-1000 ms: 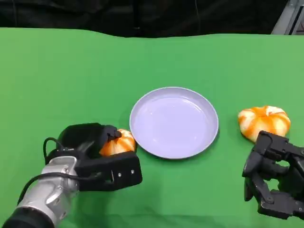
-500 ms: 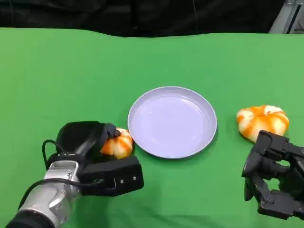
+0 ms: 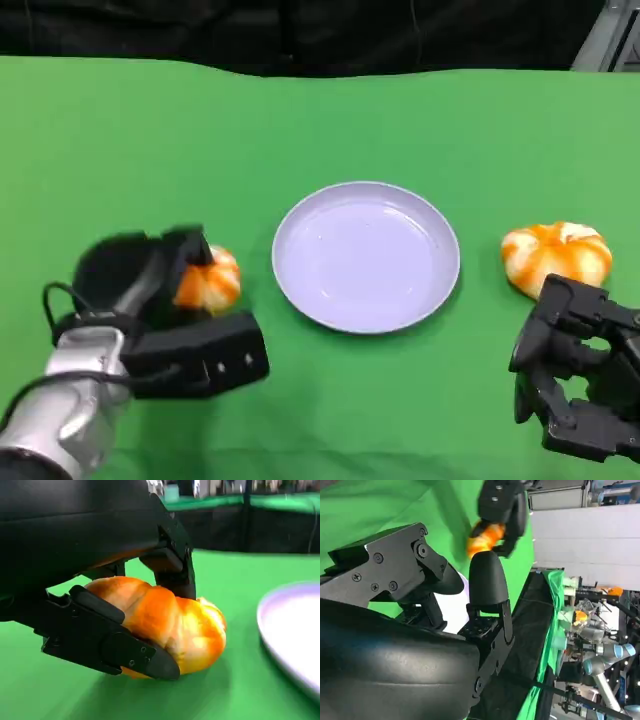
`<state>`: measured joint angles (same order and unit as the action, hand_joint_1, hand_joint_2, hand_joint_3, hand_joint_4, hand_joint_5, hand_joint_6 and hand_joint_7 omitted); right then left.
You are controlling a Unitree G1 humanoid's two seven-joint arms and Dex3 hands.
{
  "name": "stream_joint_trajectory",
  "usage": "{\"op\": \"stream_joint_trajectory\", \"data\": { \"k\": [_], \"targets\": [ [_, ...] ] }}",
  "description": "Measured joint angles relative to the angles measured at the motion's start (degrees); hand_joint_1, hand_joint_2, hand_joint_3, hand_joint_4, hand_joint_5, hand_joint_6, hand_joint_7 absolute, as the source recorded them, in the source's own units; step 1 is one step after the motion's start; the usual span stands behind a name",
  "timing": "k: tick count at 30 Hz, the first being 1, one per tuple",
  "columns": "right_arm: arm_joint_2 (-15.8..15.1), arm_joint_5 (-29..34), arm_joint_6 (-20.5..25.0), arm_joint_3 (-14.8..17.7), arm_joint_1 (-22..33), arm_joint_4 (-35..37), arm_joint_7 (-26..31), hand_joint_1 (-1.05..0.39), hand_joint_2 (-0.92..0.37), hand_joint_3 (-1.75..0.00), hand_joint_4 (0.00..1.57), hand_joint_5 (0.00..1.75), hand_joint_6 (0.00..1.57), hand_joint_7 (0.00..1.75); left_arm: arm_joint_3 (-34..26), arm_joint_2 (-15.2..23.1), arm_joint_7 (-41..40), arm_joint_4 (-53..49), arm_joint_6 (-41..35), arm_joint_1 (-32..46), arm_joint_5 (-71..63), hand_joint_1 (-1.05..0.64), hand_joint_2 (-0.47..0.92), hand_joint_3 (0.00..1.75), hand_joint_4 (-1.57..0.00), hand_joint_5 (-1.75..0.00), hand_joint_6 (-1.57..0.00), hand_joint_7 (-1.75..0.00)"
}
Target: Grasp the bread from the table and place it into the plate.
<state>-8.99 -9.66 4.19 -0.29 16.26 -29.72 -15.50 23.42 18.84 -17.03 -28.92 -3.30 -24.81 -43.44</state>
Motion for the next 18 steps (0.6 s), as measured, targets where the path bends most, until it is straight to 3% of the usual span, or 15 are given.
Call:
{"op": "stream_joint_trajectory", "data": {
  "k": [3,5,6,8,10,11,13,15,18],
  "targets": [
    [0.0,0.1,-0.1,0.0,0.0,0.0,0.0,-0.04,-0.64,-1.11,0.79,1.75,0.66,1.56,-0.7,0.1,1.3,3.6,-0.4,0.0,0.2,-0.11,0.91,0.14,-0.74,-1.75,-0.51,-1.69],
    [0.0,0.1,-0.1,0.0,0.0,0.0,0.0,-0.03,-0.64,-1.11,0.79,1.75,0.66,1.57,-0.7,0.0,2.2,5.6,-0.3,0.0,0.5,-0.14,0.92,0.05,-0.77,-1.62,-0.83,-0.82],
    [0.0,0.2,-0.1,0.0,0.0,0.0,0.1,-0.03,-0.64,-1.11,0.79,1.75,0.66,1.57,-0.7,-0.1,2.5,6.4,-0.3,0.0,0.5,-0.15,0.92,0.04,-0.78,-1.6,-0.91,-0.63],
    [0.0,0.2,-0.1,0.0,0.0,0.0,0.1,-0.03,-0.64,-1.11,0.8,1.75,0.66,1.57,-0.7,-0.7,2.8,7.1,-0.2,0.0,0.5,-0.1,0.92,0.04,-0.75,-1.72,-0.85,-0.99],
    [0.0,0.1,-0.2,0.0,0.0,0.0,0.1,-0.03,-0.65,-1.11,0.8,1.75,0.66,1.57,-0.4,-1.4,2.8,7.1,0.3,-0.2,0.3,-0.09,0.92,0.04,-0.74,-1.74,-0.81,-1.1],
    [0.0,0.1,-0.2,0.0,0.0,0.0,0.1,-0.03,-0.65,-1.11,0.8,1.75,0.66,1.57,-0.3,-1.7,2.8,7.1,0.6,-0.3,0.2,-0.09,0.92,0.05,-0.74,-1.74,-0.66,-1.43],
    [0.0,0.0,-0.1,0.0,0.0,0.0,0.0,-0.03,-0.65,-1.12,0.8,1.75,0.66,1.57,0.3,-2.4,3.0,7.1,0.7,-0.9,-0.2,-0.09,0.92,0.05,-0.73,-1.75,-0.57,-1.63],
    [0.0,0.0,0.0,-0.1,0.0,0.0,0.0,-0.03,-0.65,-1.12,0.8,1.75,0.66,1.57,0.9,-3.2,3.4,7.1,0.7,-1.6,-0.5,-0.09,0.92,0.05,-0.74,-1.75,-0.55,-1.67],
    [0.0,-0.1,0.3,0.0,0.1,-0.2,0.0,-0.03,-0.65,-1.11,0.79,1.75,0.66,1.57,1.8,-4.4,4.5,7.0,0.4,-2.8,-1.2,-0.06,0.89,0.02,-0.75,-1.75,-0.66,-1.45]
  ]
}}
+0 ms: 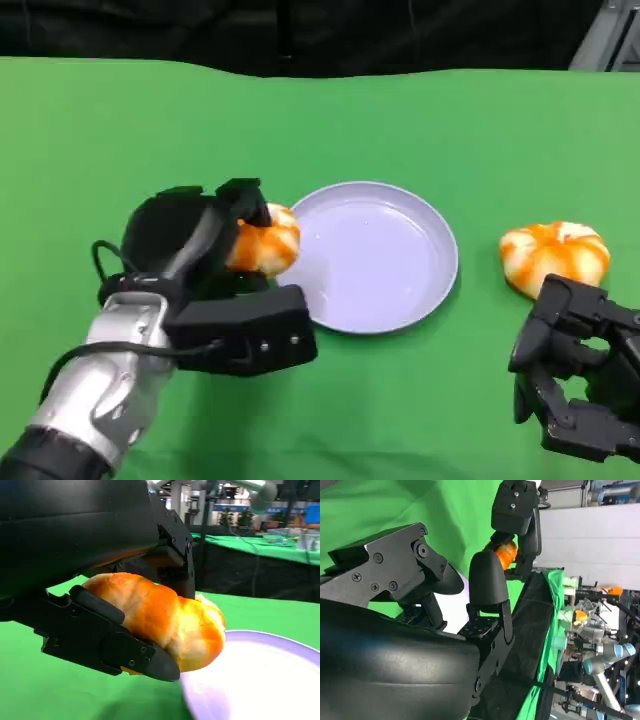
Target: Grasp the bread from the table and place it into the plate.
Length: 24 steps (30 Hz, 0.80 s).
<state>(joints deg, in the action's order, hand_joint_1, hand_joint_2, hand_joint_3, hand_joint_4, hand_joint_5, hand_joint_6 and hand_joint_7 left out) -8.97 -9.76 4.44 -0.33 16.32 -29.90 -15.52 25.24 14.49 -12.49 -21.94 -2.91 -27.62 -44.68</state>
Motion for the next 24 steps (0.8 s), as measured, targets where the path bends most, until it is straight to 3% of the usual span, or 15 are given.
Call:
{"op": "stream_joint_trajectory", "data": {
  "k": [3,5,7,8,9,13,17,18,20,21,22,24],
  "targets": [
    [0.0,0.0,0.4,-0.1,-0.1,-0.5,0.0,-0.04,-0.65,-1.11,0.79,1.75,0.67,1.57,1.5,-2.4,1.1,-0.6,-0.1,-2.2,-0.4,-0.06,0.87,0.01,-0.76,-1.75,-0.79,-1.14],
    [0.0,0.1,0.5,-0.1,0.0,-0.6,0.1,-0.04,-0.65,-1.11,0.79,1.75,0.67,1.57,2.2,-3.4,1.3,-1.7,0.0,-3.2,-0.7,-0.06,0.86,0.0,-0.78,-1.75,-0.97,-0.75],
    [0.0,0.2,0.5,-0.1,0.1,-0.6,0.1,-0.04,-0.65,-1.11,0.8,1.75,0.67,1.56,2.7,-4.3,1.3,-3.2,0.3,-4.2,-0.9,-0.06,0.86,0.0,-0.79,-1.75,-1.02,-0.65],
    [0.0,0.2,0.5,-0.1,0.1,-0.6,0.1,-0.04,-0.65,-1.1,0.8,1.75,0.67,1.56,2.9,-4.5,1.3,-3.8,0.4,-4.6,-1.2,-0.05,0.88,0.02,-0.74,-1.75,-0.79,-1.13],
    [0.0,0.2,0.5,-0.1,0.1,-0.6,0.1,-0.04,-0.65,-1.11,0.8,1.75,0.67,1.56,3.3,-4.7,1.2,-4.7,0.6,-5.2,-1.3,-0.06,0.89,0.02,-0.72,-1.75,-0.62,-1.46],
    [0.0,0.1,0.6,-0.2,0.2,-0.7,0.1,-0.04,-0.65,-1.1,0.8,1.75,0.68,1.55,4.9,-6.8,0.4,-12.1,2.7,-9.2,-1.5,-0.06,0.91,0.01,-0.73,-1.75,-0.67,-1.48],
    [0.2,0.2,0.6,-0.4,0.3,-0.7,0.1,-0.04,-0.65,-1.1,0.8,1.75,0.68,1.55,6.0,-8.7,-0.5,-17.6,4.8,-12.1,-1.4,-0.04,0.92,0.02,-0.73,-1.75,-0.57,-1.69],
    [0.2,0.2,0.6,-0.4,0.3,-0.7,0.1,-0.04,-0.65,-1.1,0.8,1.75,0.68,1.55,6.2,-9.0,-1.1,-18.7,5.5,-12.6,-1.4,-0.05,0.92,0.02,-0.74,-1.75,-0.59,-1.63],
    [0.2,0.4,0.6,-0.5,0.4,-0.9,0.4,-0.04,-0.65,-1.1,0.8,1.75,0.68,1.55,6.6,-9.4,-2.0,-21.4,6.9,-13.7,-1.4,-0.05,0.92,0.02,-0.75,-1.75,-0.78,-1.23],
    [0.2,0.5,0.6,-0.6,0.5,-1.1,0.5,-0.05,-0.65,-1.1,0.8,1.75,0.68,1.55,6.8,-9.4,-2.3,-22.8,7.9,-14.1,-1.4,-0.08,0.92,0.11,-0.75,-1.39,-0.87,-0.8],
    [0.2,0.7,0.6,-0.8,0.6,-1.3,0.7,-0.05,-0.65,-1.1,0.8,1.75,0.68,1.55,6.8,-9.4,-2.7,-24.1,9.7,-14.3,-0.7,-0.11,0.92,0.17,-0.75,-1.19,-0.95,-0.5],
    [0.2,1.2,0.6,-1.1,0.8,-1.9,1.0,-0.05,-0.65,-1.1,0.8,1.75,0.68,1.55,6.3,-9.0,-2.4,-26.2,15.1,-14.2,1.4,-0.25,0.92,0.31,-0.68,-0.5,-0.85,-0.14]
  ]
}}
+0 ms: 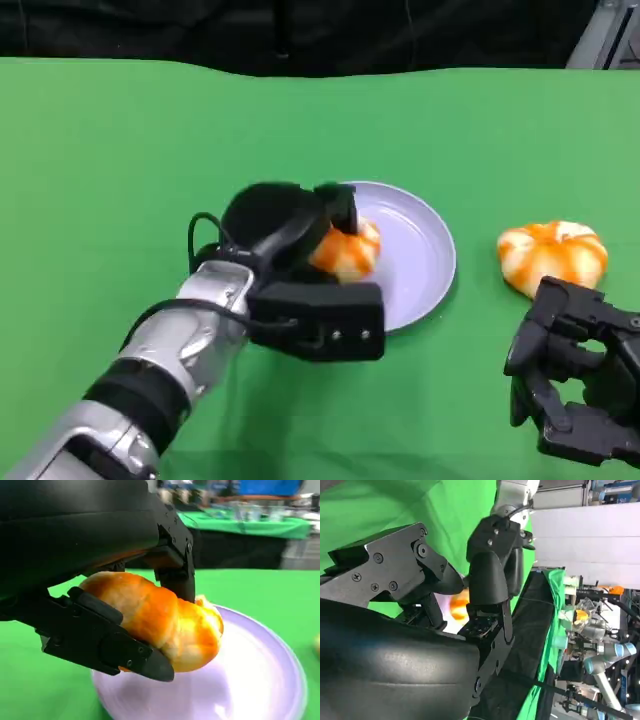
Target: Grasp the bread from the table and place it into the plate.
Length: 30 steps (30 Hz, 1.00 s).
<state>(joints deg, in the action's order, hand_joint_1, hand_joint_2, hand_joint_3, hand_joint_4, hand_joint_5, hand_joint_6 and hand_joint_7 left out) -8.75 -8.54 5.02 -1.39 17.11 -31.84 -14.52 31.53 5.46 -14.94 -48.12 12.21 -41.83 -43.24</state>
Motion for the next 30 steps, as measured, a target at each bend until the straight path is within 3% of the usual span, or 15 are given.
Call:
{"op": "stream_joint_trajectory", "data": {
  "k": [1,2,5,13,18,23,27,30],
  "targets": [
    [0.0,0.1,0.0,-0.2,0.1,-0.2,0.2,-0.05,-0.65,-1.11,0.8,1.75,0.67,1.55,-0.1,0.4,0.7,-0.5,2.1,0.0,0.9,-0.41,0.92,0.37,-0.51,-0.21,-0.66,-0.06],
    [0.0,0.2,0.1,-0.3,0.1,-0.4,0.2,-0.05,-0.65,-1.11,0.8,1.75,0.67,1.55,-0.1,0.8,1.8,-0.6,3.6,0.0,1.5,-0.48,0.92,0.4,-0.42,-0.11,-0.58,-0.03],
    [0.0,0.2,0.4,-0.5,0.2,-0.8,0.2,-0.05,-0.64,-1.12,0.8,1.75,0.67,1.55,0.1,2.5,4.8,-0.5,4.9,0.0,1.7,-0.79,0.92,0.6,-0.06,-0.01,-0.27,0.0],
    [0.0,0.1,0.4,-0.5,0.3,-0.8,0.2,-0.04,-0.64,-1.12,0.8,1.75,0.67,1.56,1.7,4.3,7.0,1.2,2.0,0.4,-0.5,-1.01,0.92,0.82,0.0,0.0,-0.03,0.0],
    [0.0,0.1,0.4,-0.5,0.4,-0.8,0.2,-0.04,-0.64,-1.12,0.8,1.75,0.67,1.56,2.2,5.3,7.3,3.6,0.5,2.4,-1.5,-1.05,0.92,0.86,0.0,0.0,0.0,0.0],
    [0.0,0.2,0.4,-0.5,0.5,-0.9,0.3,-0.05,-0.64,-1.13,0.8,1.75,0.67,1.56,1.6,6.6,8.9,7.4,0.0,4.5,-1.2,-0.94,0.92,0.8,0.0,0.0,-0.06,-0.03],
    [0.0,0.2,0.7,-0.6,0.6,-1.0,0.3,-0.05,-0.63,-1.13,0.8,1.75,0.67,1.56,-0.5,8.7,15.2,15.9,-0.6,7.3,2.0,-0.61,0.92,0.49,-0.02,-0.01,-0.19,-0.04],
    [0.0,0.2,0.7,-0.7,0.4,-1.0,0.2,-0.05,-0.63,-1.13,0.8,1.75,0.67,1.56,-3.2,9.8,18.7,22.7,-1.5,9.8,5.4,-0.24,0.92,0.36,-0.21,-0.06,-0.37,-0.06]
  ]
}}
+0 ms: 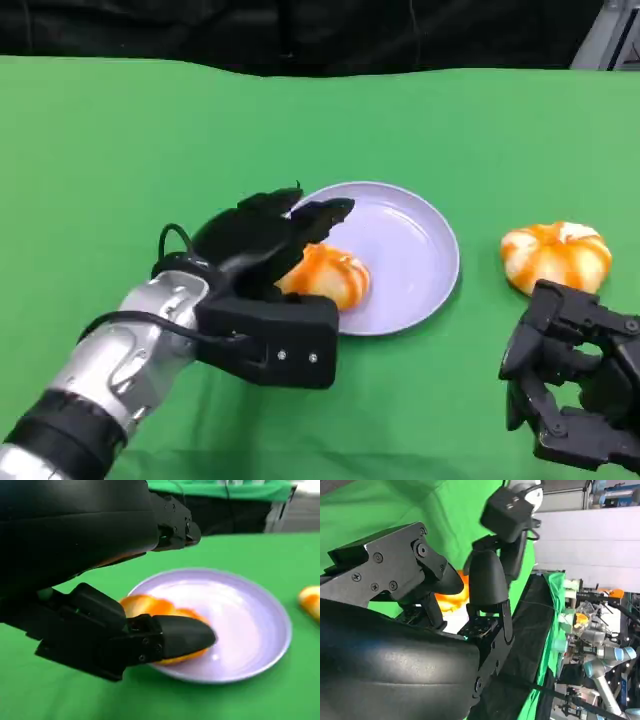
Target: Grasp the bread from the table and place it into the plate.
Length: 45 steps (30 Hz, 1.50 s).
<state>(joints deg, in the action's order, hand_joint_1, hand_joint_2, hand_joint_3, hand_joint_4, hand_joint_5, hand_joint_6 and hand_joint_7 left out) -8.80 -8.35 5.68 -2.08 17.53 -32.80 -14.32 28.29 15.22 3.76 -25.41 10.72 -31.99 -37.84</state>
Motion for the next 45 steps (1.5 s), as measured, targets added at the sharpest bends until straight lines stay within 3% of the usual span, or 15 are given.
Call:
{"op": "stream_joint_trajectory", "data": {
  "k": [1,2,3,4,6,7,8,9,10,13,17,24,28,37,45],
  "targets": [
    [0.0,0.0,-0.1,0.0,0.0,0.0,0.0,-0.05,-0.63,-1.12,0.8,1.75,0.67,1.56,-1.6,0.0,1.2,3.0,-0.5,1.7,2.4,-0.17,0.92,0.35,-0.35,-0.13,-0.44,-0.08],
    [0.0,0.1,-0.3,0.0,0.1,0.1,0.0,-0.05,-0.63,-1.12,0.8,1.75,0.67,1.56,-3.1,0.0,2.4,6.0,-1.1,3.5,4.7,-0.09,0.92,0.37,-0.46,-0.54,-0.56,-0.06],
    [0.0,0.2,-0.4,-0.1,0.1,0.1,0.0,-0.06,-0.63,-1.12,0.79,1.75,0.66,1.56,-4.8,-0.2,3.7,8.9,-1.7,5.5,7.6,-0.05,0.92,0.36,-0.62,-0.7,-0.72,-0.06],
    [0.0,0.3,-0.5,-0.1,0.0,0.2,0.1,-0.06,-0.63,-1.12,0.79,1.75,0.66,1.56,-6.6,-0.5,5.1,12.1,-2.2,7.6,11.2,0.0,0.91,0.4,-0.88,-0.71,-0.99,-0.13],
    [0.0,0.5,-0.5,-0.1,-0.3,0.4,0.1,-0.06,-0.64,-1.12,0.79,1.75,0.66,1.56,-10.4,-0.7,8.3,18.9,-3.2,12.2,18.8,0.02,0.7,0.8,-1.03,-1.0,-1.23,-0.32],
    [0.0,0.5,-0.5,-0.1,-0.4,0.6,0.1,-0.06,-0.64,-1.12,0.79,1.75,0.66,1.56,-12.0,-0.7,9.6,22.0,-3.6,14.3,21.9,0.02,0.63,0.93,-1.04,-1.09,-1.21,-0.48],
    [-0.1,0.5,-0.6,0.0,-0.4,0.8,0.1,-0.06,-0.64,-1.12,0.79,1.75,0.66,1.56,-13.1,-0.7,10.7,24.4,-4.0,16.0,24.1,-0.01,0.52,1.15,-0.93,-1.47,-1.0,-1.09],
    [-0.1,0.5,-0.5,0.0,-0.6,1.0,0.0,-0.06,-0.64,-1.12,0.79,1.75,0.66,1.55,-14.1,-0.6,11.5,26.6,-4.6,17.6,25.8,-0.03,0.49,1.24,-0.89,-1.61,-0.85,-1.4],
    [0.0,0.5,-0.4,0.0,-0.9,1.0,0.0,-0.06,-0.64,-1.11,0.79,1.75,0.66,1.55,-15.5,-0.4,12.4,29.3,-5.7,19.9,28.2,-0.04,0.48,1.3,-0.86,-1.69,-0.76,-1.6],
    [-0.1,0.6,0.9,0.3,-1.0,1.0,0.5,-0.04,-0.65,-1.1,0.78,1.75,0.66,1.55,-19.2,-0.3,14.8,36.2,-9.9,26.5,35.8,-0.01,0.48,1.35,-0.83,-1.74,-0.69,-1.73],
    [-0.1,0.3,1.4,0.9,-1.9,1.9,0.2,-0.03,-0.66,-1.09,0.78,1.75,0.66,1.55,-24.3,-0.6,17.6,42.8,-15.5,34.5,47.1,0.04,0.54,1.35,-0.88,-1.75,-0.7,-1.75],
    [-0.1,-0.5,0.2,1.8,-3.4,5.3,-0.9,-0.02,-0.66,-1.09,0.78,1.75,0.67,1.55,-30.1,-1.1,19.8,50.7,-19.6,48.6,60.5,0.04,0.58,1.35,-0.92,-1.75,-0.71,-1.75],
    [-0.1,-1.4,-0.7,2.4,-3.8,6.4,-2.0,-0.01,-0.66,-1.09,0.79,1.75,0.67,1.56,-31.2,-1.2,21.1,51.4,-18.4,53.5,61.8,0.04,0.51,1.45,-0.93,-1.75,-0.73,-1.75],
    [0.1,-1.4,-4.0,2.6,-3.5,7.3,-2.2,-0.01,-0.61,-1.17,0.82,1.75,0.68,1.58,-35.3,-1.2,20.7,48.7,-17.9,50.5,62.1,0.08,0.57,1.39,-0.92,-1.75,-0.71,-1.75],
    [0.0,-1.7,-4.8,2.6,-3.2,7.5,-2.7,-0.02,-0.62,-1.17,0.81,1.75,0.66,1.59,-35.2,-1.2,20.3,48.5,-18.5,50.1,61.6,0.12,0.6,1.38,-0.92,-1.75,-0.7,-1.75]
  ]
}}
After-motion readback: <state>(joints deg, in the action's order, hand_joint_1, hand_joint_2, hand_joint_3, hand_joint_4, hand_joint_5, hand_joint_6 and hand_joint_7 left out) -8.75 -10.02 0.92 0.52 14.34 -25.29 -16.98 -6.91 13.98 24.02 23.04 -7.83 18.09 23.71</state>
